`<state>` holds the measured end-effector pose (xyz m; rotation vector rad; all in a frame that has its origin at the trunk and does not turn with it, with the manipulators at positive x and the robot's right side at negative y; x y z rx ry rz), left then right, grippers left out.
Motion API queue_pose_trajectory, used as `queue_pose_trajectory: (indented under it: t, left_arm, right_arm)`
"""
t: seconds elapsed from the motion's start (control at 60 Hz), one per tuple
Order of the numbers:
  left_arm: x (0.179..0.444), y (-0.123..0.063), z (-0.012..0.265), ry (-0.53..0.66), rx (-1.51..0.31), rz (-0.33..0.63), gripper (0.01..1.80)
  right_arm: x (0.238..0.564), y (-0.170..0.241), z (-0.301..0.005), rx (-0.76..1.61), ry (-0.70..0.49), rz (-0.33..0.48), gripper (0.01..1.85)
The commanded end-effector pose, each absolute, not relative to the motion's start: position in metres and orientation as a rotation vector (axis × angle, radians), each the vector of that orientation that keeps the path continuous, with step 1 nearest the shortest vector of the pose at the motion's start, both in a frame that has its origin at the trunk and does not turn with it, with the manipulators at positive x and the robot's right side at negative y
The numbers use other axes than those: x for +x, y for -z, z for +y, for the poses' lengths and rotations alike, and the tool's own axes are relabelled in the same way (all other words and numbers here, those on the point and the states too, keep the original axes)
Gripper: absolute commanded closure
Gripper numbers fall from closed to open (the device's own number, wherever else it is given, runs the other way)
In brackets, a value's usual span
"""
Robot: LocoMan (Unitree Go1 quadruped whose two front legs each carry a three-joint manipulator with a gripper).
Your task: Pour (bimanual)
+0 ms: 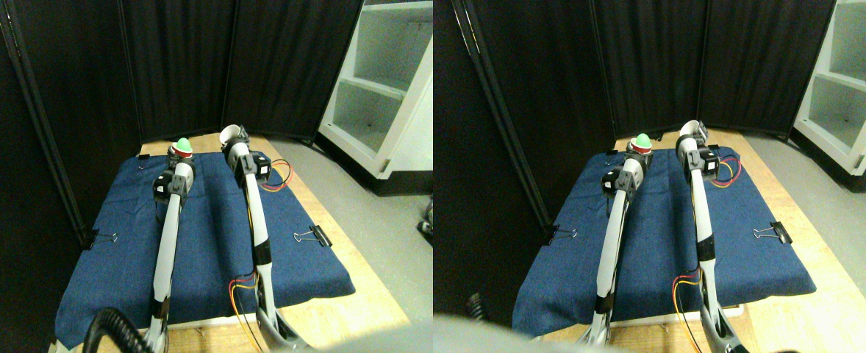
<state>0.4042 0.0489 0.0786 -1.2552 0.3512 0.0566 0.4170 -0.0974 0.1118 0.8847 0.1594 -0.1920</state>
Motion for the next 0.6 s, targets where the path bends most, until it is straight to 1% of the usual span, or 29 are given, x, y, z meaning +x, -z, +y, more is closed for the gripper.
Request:
queue_pose_trajectory:
  t: [0.017,0.083,0.133,0.15,0.167,0.25,0.283,0.317,0.35,0.517,0.6]
  left_arm:
    - [0.409,-0.078,0.054,-0.046,-1.279,0.307,1.48]
    - [0.410,-0.074,0.058,-0.046,-1.268,0.299,1.48]
    - [0.412,-0.070,0.061,-0.059,-1.268,0.286,1.48]
    - [0.412,-0.070,0.061,-0.059,-1.268,0.286,1.48]
    - [0.413,-0.067,0.064,-0.069,-1.265,0.273,1.48]
    - [0.413,-0.061,0.066,-0.087,-1.260,0.269,1.48]
    - [0.415,-0.057,0.068,-0.093,-1.272,0.270,1.48]
    - [0.415,-0.053,0.068,-0.102,-1.280,0.274,1.48]
    - [0.415,-0.050,0.069,-0.107,-1.276,0.270,1.48]
    - [0.417,-0.035,0.074,-0.129,-1.304,0.266,1.48]
    - [0.418,-0.028,0.077,-0.146,-1.312,0.262,1.48]
  right_arm:
    - [0.422,-0.107,-0.097,0.946,0.145,0.140,1.53]
    - [0.423,-0.101,-0.099,0.969,0.159,0.131,1.53]
    - [0.422,-0.095,-0.100,1.017,0.207,0.121,1.53]
    - [0.422,-0.095,-0.100,1.017,0.207,0.121,1.53]
    - [0.421,-0.089,-0.101,1.057,0.219,0.117,1.53]
    - [0.421,-0.082,-0.102,1.101,0.241,0.122,1.53]
    - [0.420,-0.077,-0.102,1.175,0.279,0.127,1.53]
    - [0.419,-0.074,-0.103,1.188,0.299,0.135,1.53]
    - [0.420,-0.070,-0.104,1.196,0.285,0.131,1.53]
    - [0.420,-0.057,-0.107,1.235,0.288,0.135,1.53]
    - [0.417,-0.054,-0.106,1.315,0.321,0.151,1.53]
